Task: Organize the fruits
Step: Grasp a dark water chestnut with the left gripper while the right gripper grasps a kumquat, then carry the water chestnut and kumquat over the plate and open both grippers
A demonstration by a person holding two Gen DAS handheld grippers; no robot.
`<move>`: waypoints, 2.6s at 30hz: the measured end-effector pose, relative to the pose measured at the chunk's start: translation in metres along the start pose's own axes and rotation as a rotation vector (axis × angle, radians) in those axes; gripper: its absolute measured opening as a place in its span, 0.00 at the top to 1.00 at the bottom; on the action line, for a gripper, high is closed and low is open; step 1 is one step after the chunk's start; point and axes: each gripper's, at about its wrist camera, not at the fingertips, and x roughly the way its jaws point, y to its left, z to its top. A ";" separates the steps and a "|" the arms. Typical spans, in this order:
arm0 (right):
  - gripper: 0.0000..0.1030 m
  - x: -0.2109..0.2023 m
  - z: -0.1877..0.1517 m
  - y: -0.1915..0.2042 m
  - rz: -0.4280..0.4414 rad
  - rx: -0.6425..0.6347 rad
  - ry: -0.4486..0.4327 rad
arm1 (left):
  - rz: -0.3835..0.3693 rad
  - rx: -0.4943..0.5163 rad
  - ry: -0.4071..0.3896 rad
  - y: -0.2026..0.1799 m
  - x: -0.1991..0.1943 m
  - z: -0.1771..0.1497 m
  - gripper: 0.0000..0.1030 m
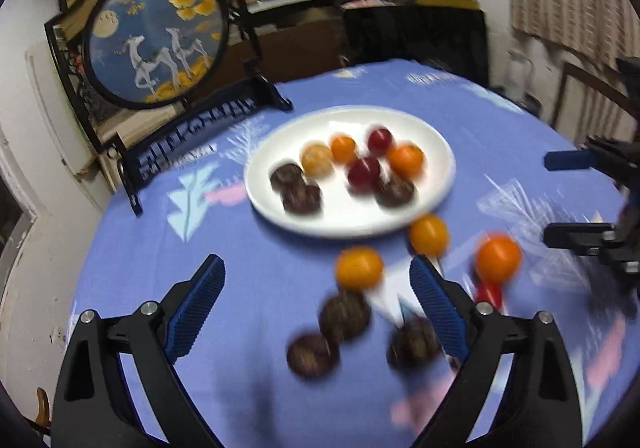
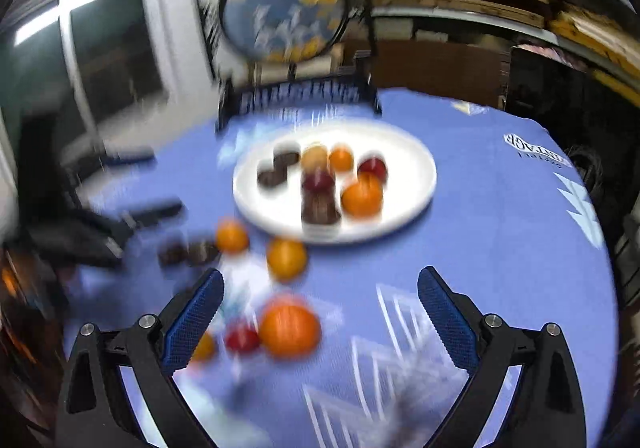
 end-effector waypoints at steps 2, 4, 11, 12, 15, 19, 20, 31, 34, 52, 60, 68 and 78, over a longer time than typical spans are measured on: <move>0.14 0.005 -0.015 0.018 0.010 -0.069 0.081 | -0.066 0.028 0.040 -0.009 -0.009 -0.017 0.11; 0.23 0.008 -0.025 0.032 0.055 -0.111 0.124 | -0.104 0.057 0.072 -0.019 -0.013 -0.030 0.11; 0.39 0.024 -0.032 0.073 0.231 -0.126 0.181 | -0.072 -0.081 0.147 0.007 -0.011 -0.056 0.11; 0.42 0.025 -0.029 0.080 0.234 -0.145 0.166 | -0.066 -0.109 0.161 0.013 -0.010 -0.057 0.12; 0.48 0.034 -0.020 0.091 0.250 -0.156 0.157 | -0.070 -0.124 0.160 0.017 -0.014 -0.059 0.11; 0.65 0.041 -0.016 0.090 0.240 -0.155 0.180 | -0.100 -0.066 0.146 0.000 -0.015 -0.056 0.11; 0.65 0.037 -0.017 0.087 0.238 -0.152 0.178 | -0.107 -0.056 0.145 -0.005 -0.015 -0.055 0.11; 0.65 0.003 -0.041 0.035 0.176 -0.041 0.170 | -0.166 -0.006 0.199 -0.059 0.044 -0.032 0.16; 0.65 0.003 -0.046 0.032 0.178 -0.022 0.165 | -0.165 -0.037 0.221 -0.057 0.056 -0.031 0.17; 0.65 0.007 -0.050 0.040 0.184 -0.004 0.154 | -0.132 -0.029 0.203 -0.048 0.033 -0.040 0.61; 0.65 0.020 -0.011 0.100 0.272 -0.127 0.110 | -0.034 -0.100 0.149 -0.006 0.002 -0.040 0.61; 0.65 0.027 0.033 0.094 0.222 -0.116 0.057 | 0.004 -0.134 0.136 0.021 0.003 -0.021 0.61; 0.65 0.013 0.064 0.023 0.087 0.003 -0.023 | -0.002 -0.115 0.042 0.021 0.027 0.055 0.61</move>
